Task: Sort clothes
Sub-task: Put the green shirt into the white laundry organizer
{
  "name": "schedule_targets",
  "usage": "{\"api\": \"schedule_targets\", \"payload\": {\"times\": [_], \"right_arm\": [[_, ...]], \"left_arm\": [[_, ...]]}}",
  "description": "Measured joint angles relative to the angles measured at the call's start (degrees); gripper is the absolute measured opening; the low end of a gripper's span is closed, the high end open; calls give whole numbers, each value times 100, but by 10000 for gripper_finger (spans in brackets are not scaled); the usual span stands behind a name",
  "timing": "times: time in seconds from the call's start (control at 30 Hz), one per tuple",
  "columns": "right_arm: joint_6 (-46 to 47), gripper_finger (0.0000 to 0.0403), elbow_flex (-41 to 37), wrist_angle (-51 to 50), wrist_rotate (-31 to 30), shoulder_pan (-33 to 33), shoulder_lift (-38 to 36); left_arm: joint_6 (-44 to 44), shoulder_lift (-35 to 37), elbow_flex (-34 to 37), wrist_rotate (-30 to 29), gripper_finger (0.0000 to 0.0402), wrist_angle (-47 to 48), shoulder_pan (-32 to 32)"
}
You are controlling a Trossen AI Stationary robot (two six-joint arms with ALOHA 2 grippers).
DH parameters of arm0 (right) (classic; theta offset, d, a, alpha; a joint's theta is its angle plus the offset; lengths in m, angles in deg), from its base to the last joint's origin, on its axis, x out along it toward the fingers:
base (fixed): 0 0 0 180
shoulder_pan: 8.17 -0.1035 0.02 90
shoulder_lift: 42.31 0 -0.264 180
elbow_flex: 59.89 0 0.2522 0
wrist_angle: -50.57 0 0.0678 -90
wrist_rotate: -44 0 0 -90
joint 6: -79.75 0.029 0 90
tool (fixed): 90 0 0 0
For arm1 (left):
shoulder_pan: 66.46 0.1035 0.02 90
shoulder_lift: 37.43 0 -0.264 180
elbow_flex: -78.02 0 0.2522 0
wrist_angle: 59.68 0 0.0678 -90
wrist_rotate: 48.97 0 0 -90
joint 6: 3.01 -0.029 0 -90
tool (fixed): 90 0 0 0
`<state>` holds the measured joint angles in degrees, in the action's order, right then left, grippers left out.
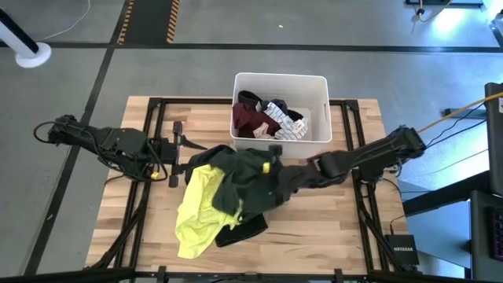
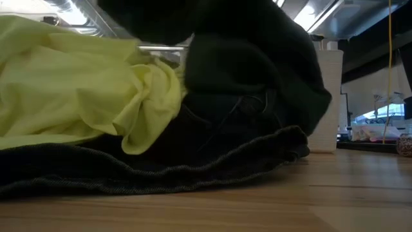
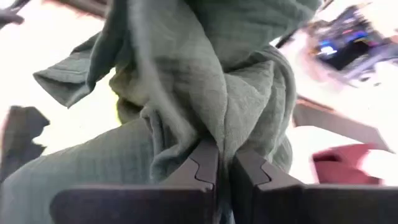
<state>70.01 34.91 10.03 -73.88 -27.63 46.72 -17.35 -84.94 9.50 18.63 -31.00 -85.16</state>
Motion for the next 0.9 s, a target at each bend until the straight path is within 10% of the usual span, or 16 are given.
{"api": "schedule_targets", "payload": {"times": [0.5,0.9], "right_arm": [[-1367,23,0,1578,-1723,14,-1270],[-2554,20,587,2870,-1622,744,-1436]], "left_arm": [[-1,0,0,0,182,-13,0],[-51,0,0,-1,182,-25,0]]}}
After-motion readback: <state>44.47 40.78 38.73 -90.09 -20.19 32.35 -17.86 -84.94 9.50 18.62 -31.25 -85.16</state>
